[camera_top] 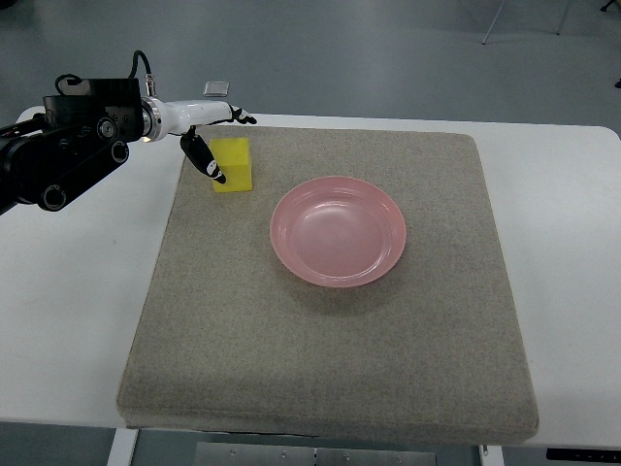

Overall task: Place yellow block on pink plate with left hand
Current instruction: 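Move the left hand down onto the yellow foam cube, then close the left hand fingers around the yellow cube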

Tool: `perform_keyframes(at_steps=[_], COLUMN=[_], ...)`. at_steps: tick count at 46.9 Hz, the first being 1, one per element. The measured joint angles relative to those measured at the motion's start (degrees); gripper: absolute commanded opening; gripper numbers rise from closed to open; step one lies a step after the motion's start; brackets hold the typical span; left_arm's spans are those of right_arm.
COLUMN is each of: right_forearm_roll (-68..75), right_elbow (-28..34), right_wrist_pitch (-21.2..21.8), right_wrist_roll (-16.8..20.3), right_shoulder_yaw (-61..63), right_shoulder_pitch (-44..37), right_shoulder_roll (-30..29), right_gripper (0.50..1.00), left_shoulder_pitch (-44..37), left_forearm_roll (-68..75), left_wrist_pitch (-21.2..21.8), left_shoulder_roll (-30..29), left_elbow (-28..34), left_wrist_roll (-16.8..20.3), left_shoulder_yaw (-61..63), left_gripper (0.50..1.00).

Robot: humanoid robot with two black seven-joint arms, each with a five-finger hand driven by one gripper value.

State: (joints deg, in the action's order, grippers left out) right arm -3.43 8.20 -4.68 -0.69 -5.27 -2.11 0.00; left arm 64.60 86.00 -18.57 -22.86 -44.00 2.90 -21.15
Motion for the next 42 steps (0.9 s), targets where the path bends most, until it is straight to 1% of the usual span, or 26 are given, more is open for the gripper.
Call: perform_keyframes(at_steps=[3, 6, 8, 18, 20, 23, 25, 27, 31, 37, 42], right_forearm_roll=[0.0, 0.0, 0.0, 0.0, 0.0, 0.0, 0.0, 0.0, 0.0, 0.0, 0.0], right_elbow=[0.0, 0.0, 0.0, -0.01, -0.02, 0.0, 0.01, 0.02, 0.01, -0.01, 0.03], right_wrist_pitch=[0.01, 0.01, 0.01, -0.02, -0.02, -0.01, 0.0, 0.0, 0.01, 0.02, 0.01], right_wrist_roll=[-0.01, -0.02, -0.02, -0.02, -0.01, -0.01, -0.01, -0.01, 0.01, 0.01, 0.01], right_shoulder_yaw=[0.0, 0.0, 0.0, 0.0, 0.0, 0.0, 0.0, 0.0, 0.0, 0.0, 0.0], right_shoulder_pitch=[0.0, 0.01, 0.0, 0.0, 0.01, 0.01, 0.01, 0.0, 0.0, 0.01, 0.0], right_shoulder_roll=[0.0, 0.0, 0.0, 0.0, 0.0, 0.0, 0.0, 0.0, 0.0, 0.0, 0.0], right_gripper=[0.924, 0.924, 0.924, 0.924, 0.924, 0.924, 0.924, 0.924, 0.924, 0.924, 0.924], left_shoulder_pitch=[0.0, 0.0, -0.01, -0.09, -0.09, -0.09, -0.09, -0.08, -0.08, -0.02, 0.24], left_forearm_roll=[0.01, 0.1, 0.1, 0.06, 0.07, 0.08, 0.11, 0.12, 0.11, 0.06, 0.05], left_wrist_pitch=[0.02, 0.06, 0.19, 1.6, 1.68, 1.68, 1.69, 1.68, 1.68, 1.62, 1.36], left_shoulder_roll=[0.08, 0.73, 1.1, 2.07, 2.15, 2.2, 2.2, 2.18, 2.14, 2.13, 2.12], left_elbow=[0.36, 0.48, 0.52, 1.29, 1.55, 1.64, 1.72, 1.73, 1.73, 1.73, 1.73], left_wrist_roll=[0.0, 0.03, 0.08, 0.09, 0.09, 0.15, 0.14, 0.13, 0.11, 0.05, -0.09], left_shoulder_yaw=[0.32, 1.01, 1.64, 2.78, 2.78, 2.78, 2.78, 2.78, 2.86, 2.87, 2.87], left_gripper=[0.896, 0.891, 0.868, 0.849, 0.823, 0.812, 0.786, 0.774, 0.692, 0.5, 0.5])
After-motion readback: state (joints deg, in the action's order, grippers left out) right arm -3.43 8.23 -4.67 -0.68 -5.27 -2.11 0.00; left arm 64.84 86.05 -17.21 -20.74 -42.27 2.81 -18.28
